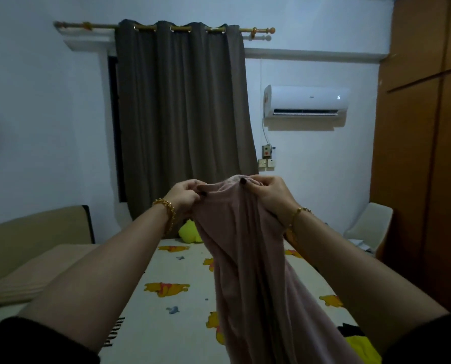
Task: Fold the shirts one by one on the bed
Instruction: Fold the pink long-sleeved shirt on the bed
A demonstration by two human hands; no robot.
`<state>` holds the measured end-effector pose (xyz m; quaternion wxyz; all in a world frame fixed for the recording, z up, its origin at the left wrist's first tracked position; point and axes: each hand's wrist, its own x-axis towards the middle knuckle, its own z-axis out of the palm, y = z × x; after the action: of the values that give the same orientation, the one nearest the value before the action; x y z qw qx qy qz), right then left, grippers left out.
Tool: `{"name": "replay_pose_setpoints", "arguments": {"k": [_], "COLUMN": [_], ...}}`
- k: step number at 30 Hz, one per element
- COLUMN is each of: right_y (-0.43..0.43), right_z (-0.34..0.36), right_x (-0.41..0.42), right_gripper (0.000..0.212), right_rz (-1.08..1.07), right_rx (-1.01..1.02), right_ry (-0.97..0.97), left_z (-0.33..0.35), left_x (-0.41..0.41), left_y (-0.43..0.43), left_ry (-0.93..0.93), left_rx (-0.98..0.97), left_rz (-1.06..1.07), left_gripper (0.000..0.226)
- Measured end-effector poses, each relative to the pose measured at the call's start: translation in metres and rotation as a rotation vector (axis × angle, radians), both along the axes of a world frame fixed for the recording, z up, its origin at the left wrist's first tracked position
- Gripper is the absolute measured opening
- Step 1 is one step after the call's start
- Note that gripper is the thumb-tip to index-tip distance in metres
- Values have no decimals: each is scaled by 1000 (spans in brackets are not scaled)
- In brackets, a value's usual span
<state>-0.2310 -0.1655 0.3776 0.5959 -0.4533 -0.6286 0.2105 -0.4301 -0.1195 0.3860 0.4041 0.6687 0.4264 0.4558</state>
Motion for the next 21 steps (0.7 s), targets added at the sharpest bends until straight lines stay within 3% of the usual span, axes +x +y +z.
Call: {"name": "replay_pose_setpoints", "arguments": {"k": [8, 10, 13, 17, 21], "right_y": [5, 18, 39, 67, 92], "right_z": [6, 10, 14, 16, 15], "right_x": [-29, -44, -75, -131, -187], "right_gripper": [17, 28, 16, 20, 25], "right_rz": [-3, -107, -328, -431, -352], "right_rx": [-236, -218, -160, -80, -43], "right_ry": [-188, -368, -571, -500, -292], "left_z": [6, 12, 24, 40, 41], "left_x": [-63, -88, -132, -195, -244], "left_y": [31, 38, 52, 73, 85], "left_ry": [4, -61, -96, -37, 65], "left_rx": [145, 186, 227, 275, 283], "left_rz": [153, 196, 229, 210, 167], "left_gripper": [43, 45, 44, 33, 10]}}
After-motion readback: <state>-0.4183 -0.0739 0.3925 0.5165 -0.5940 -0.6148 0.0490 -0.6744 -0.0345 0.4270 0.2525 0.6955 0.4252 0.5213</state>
